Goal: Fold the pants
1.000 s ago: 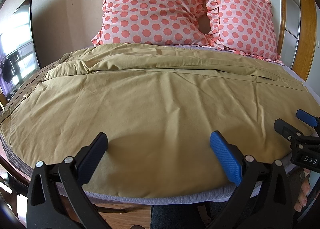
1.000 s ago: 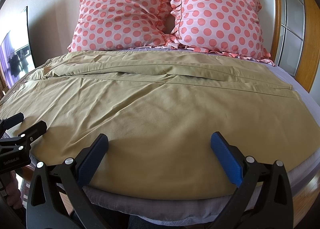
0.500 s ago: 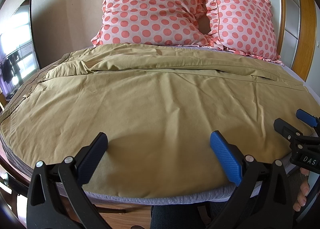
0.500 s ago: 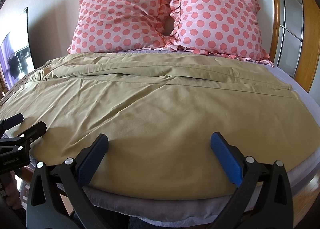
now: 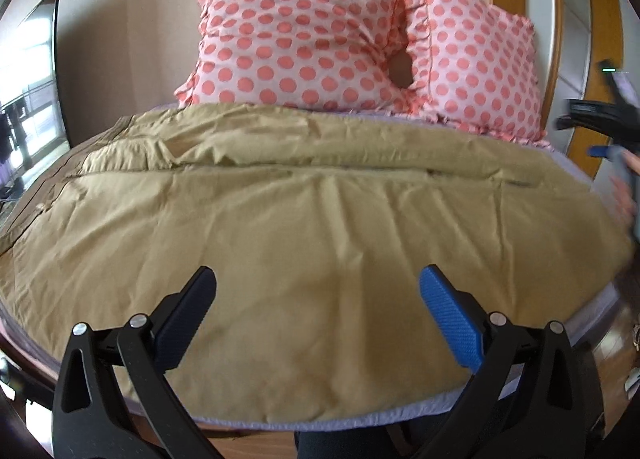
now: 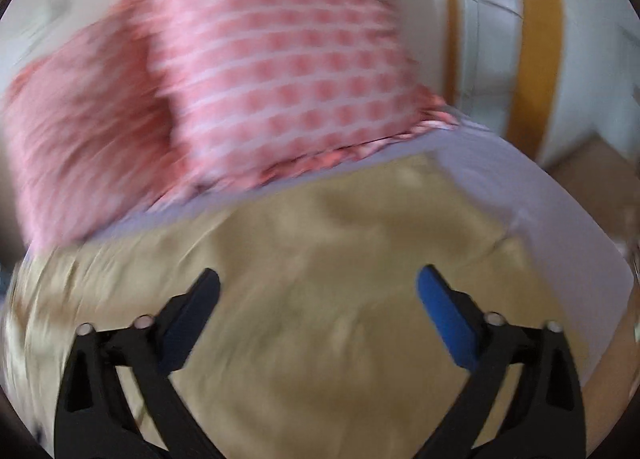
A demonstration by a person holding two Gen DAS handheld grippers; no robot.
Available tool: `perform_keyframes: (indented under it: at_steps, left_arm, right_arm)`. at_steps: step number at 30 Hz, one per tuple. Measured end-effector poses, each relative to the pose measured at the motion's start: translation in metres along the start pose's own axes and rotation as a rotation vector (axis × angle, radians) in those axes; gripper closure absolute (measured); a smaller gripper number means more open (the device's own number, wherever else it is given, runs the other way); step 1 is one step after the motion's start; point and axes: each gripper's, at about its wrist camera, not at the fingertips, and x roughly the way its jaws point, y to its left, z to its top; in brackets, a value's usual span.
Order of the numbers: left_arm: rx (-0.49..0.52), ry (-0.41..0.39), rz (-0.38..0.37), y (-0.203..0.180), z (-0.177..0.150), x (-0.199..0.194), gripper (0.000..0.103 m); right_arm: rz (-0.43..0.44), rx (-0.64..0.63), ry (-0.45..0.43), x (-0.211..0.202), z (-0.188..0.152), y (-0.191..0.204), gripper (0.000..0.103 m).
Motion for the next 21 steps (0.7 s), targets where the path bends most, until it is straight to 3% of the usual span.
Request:
perform_keyframes:
  at_steps: [3, 7, 14, 17, 21]
  left_arm:
    - [0.024, -0.031, -0.013, -0.002, 0.009, -0.001, 0.002]
    - [0.041, -0.051, -0.017, -0.004, 0.019, 0.003, 0.002]
    - [0.053, -0.031, -0.036, -0.007, 0.023, 0.021, 0.002]
    - [0.046, -0.025, -0.046, -0.007, 0.022, 0.025, 0.002]
    - [0.015, -0.017, -0.052, -0.005, 0.023, 0.027, 0.002]
  right_arm:
    - [-0.118, 0.107, 0.060, 0.059, 0.050, -0.015, 0.032]
    - [-0.242, 0.236, 0.174, 0.138, 0.090, -0.028, 0.039]
    - [-0.412, 0.268, 0.252, 0.191, 0.090, -0.035, 0.041]
    - [-0.377, 0.283, 0.196, 0.189, 0.082, -0.045, 0.047]
    - [-0.350, 0.328, 0.118, 0.186, 0.072, -0.063, 0.090]
